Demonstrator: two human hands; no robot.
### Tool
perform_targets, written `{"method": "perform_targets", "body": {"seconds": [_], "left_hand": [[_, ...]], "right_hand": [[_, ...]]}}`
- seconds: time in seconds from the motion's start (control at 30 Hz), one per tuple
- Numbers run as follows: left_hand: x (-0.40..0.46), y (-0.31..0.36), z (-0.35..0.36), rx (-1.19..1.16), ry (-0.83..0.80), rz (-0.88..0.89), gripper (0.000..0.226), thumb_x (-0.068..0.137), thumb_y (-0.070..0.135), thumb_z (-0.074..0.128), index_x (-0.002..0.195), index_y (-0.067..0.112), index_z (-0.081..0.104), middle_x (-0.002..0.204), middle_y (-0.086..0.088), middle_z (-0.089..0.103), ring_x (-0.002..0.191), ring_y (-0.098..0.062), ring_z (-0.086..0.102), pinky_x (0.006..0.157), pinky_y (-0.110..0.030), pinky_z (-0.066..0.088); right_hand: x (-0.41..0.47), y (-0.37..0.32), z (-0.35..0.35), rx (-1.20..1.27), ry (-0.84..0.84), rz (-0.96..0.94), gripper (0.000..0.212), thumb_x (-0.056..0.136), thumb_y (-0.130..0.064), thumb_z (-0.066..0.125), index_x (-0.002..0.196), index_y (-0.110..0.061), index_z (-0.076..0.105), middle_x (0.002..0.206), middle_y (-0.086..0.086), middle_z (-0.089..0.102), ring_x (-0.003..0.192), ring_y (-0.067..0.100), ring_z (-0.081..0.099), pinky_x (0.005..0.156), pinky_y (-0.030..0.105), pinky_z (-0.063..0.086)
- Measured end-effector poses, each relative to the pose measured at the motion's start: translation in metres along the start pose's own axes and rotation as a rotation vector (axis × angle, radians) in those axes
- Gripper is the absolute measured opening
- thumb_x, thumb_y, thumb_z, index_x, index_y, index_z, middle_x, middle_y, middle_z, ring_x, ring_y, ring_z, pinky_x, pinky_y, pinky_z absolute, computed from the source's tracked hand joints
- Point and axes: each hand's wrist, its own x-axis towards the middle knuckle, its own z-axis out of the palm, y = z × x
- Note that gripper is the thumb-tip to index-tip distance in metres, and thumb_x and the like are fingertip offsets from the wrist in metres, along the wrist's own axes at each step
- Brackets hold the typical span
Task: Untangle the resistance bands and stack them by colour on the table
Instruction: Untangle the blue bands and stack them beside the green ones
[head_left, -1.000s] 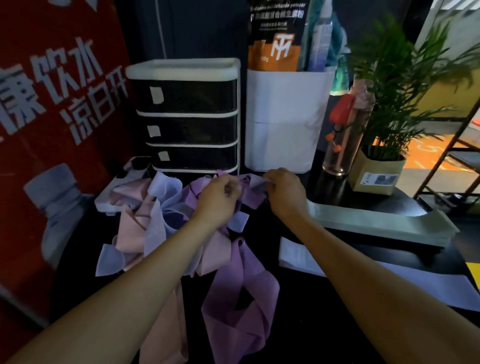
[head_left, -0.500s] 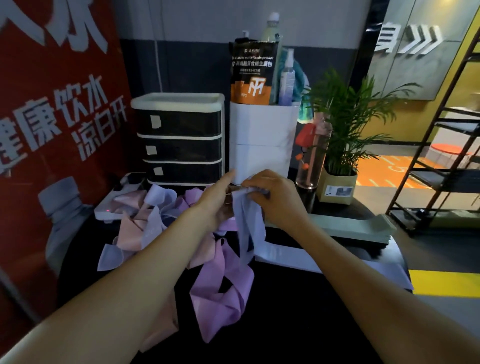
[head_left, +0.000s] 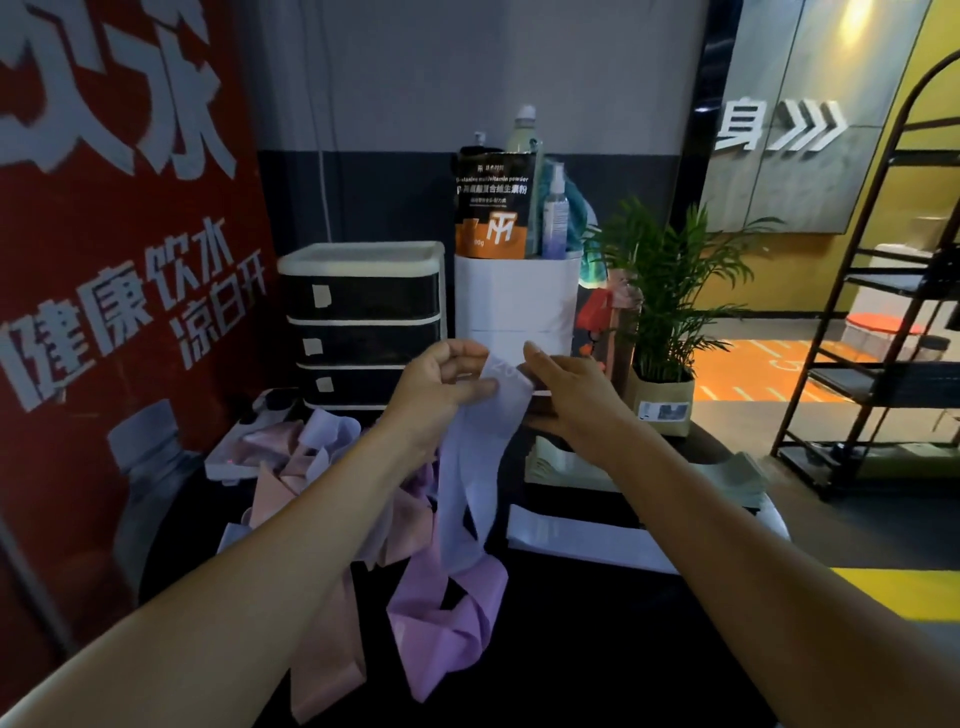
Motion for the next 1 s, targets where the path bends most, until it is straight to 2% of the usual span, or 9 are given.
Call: {"method": "perform_targets", "body": {"seconds": [0.13,0.2,0.27,0.4,0.53,0.63,0.73,0.87,1.0], "left_hand": [[-0.001,0.008,-0.001,0.003,0.003,0.031,0.026,0.081,-0.006,0.064,0.092,0.017,0.058,0.09,-0.001,0.064,0.087,-0.012,0.06,0.082,-0.023,0.048],[-0.001,0.013,0.0,-0.063,0.03,-0.004,0.015,0.085,0.002,0.063,0.091,0.015,0.057,0.087,-0.004,0.063,0.082,-0.015,0.057,0.075,-0.026,0.046],[0.001,0.017,0.0,-0.131,0.064,-0.084,0.006,0.087,0.011,0.062,0.089,0.013,0.057,0.087,-0.007,0.062,0.081,-0.018,0.056,0.073,-0.028,0.047],[0.007,0.026,-0.001,-0.173,0.085,-0.176,0.012,0.087,0.017,0.063,0.096,0.009,0.06,0.094,-0.009,0.066,0.086,-0.019,0.062,0.08,-0.028,0.053],[0.011,0.036,-0.003,-0.054,0.138,-0.04,0.011,0.087,0.011,0.063,0.097,0.012,0.059,0.091,-0.002,0.065,0.086,-0.014,0.062,0.078,-0.024,0.054],[0.013,0.043,-0.004,0.067,0.115,0.038,0.01,0.086,0.011,0.064,0.093,0.015,0.059,0.092,-0.003,0.066,0.089,-0.016,0.063,0.082,-0.029,0.054],[0.016,0.05,-0.003,0.153,0.1,0.097,0.012,0.086,0.011,0.064,0.096,0.014,0.059,0.096,-0.007,0.066,0.093,-0.02,0.063,0.084,-0.032,0.054],[0.019,0.053,-0.003,0.315,0.141,0.186,0.017,0.089,0.018,0.061,0.103,0.011,0.059,0.098,-0.007,0.063,0.092,-0.019,0.061,0.081,-0.029,0.052],[0.019,0.051,0.001,0.35,0.099,0.199,0.024,0.092,0.026,0.056,0.114,0.016,0.054,0.107,-0.002,0.059,0.098,-0.014,0.057,0.08,-0.024,0.048]], "right_hand": [[-0.001,-0.012,0.007,0.148,0.067,-0.047,0.01,0.091,-0.006,0.056,0.083,-0.005,0.062,0.082,0.009,0.063,0.076,0.02,0.06,0.07,0.028,0.053],[0.0,-0.019,0.008,0.157,0.111,-0.114,0.017,0.086,0.007,0.058,0.079,-0.008,0.059,0.078,0.008,0.061,0.075,0.019,0.059,0.066,0.025,0.051],[0.0,-0.023,0.008,0.136,0.098,-0.185,0.02,0.084,0.01,0.058,0.078,-0.009,0.059,0.078,0.008,0.06,0.076,0.018,0.06,0.068,0.025,0.052],[-0.004,-0.028,0.01,0.023,0.043,-0.289,0.02,0.084,0.008,0.059,0.08,-0.012,0.06,0.081,0.008,0.061,0.079,0.02,0.059,0.074,0.03,0.053],[-0.007,-0.036,0.009,0.104,0.012,-0.289,0.011,0.086,0.002,0.06,0.083,-0.009,0.059,0.081,0.006,0.061,0.075,0.015,0.061,0.065,0.022,0.054],[-0.006,-0.043,0.011,0.087,0.035,-0.289,0.002,0.089,-0.006,0.058,0.09,-0.007,0.057,0.083,0.006,0.063,0.075,0.014,0.061,0.065,0.023,0.055],[0.001,-0.05,0.01,-0.133,0.097,-0.305,0.017,0.09,-0.011,0.06,0.106,-0.004,0.059,0.085,0.008,0.064,0.077,0.018,0.061,0.066,0.025,0.055],[0.003,-0.059,0.01,-0.328,0.112,-0.399,0.008,0.086,-0.008,0.064,0.09,-0.005,0.07,0.073,-0.005,0.062,0.071,0.009,0.057,0.068,0.019,0.051],[0.002,-0.062,0.009,-0.344,0.127,-0.47,0.012,0.085,-0.006,0.065,0.094,-0.001,0.071,0.072,-0.008,0.061,0.059,-0.003,0.055,0.058,0.005,0.045]]}}
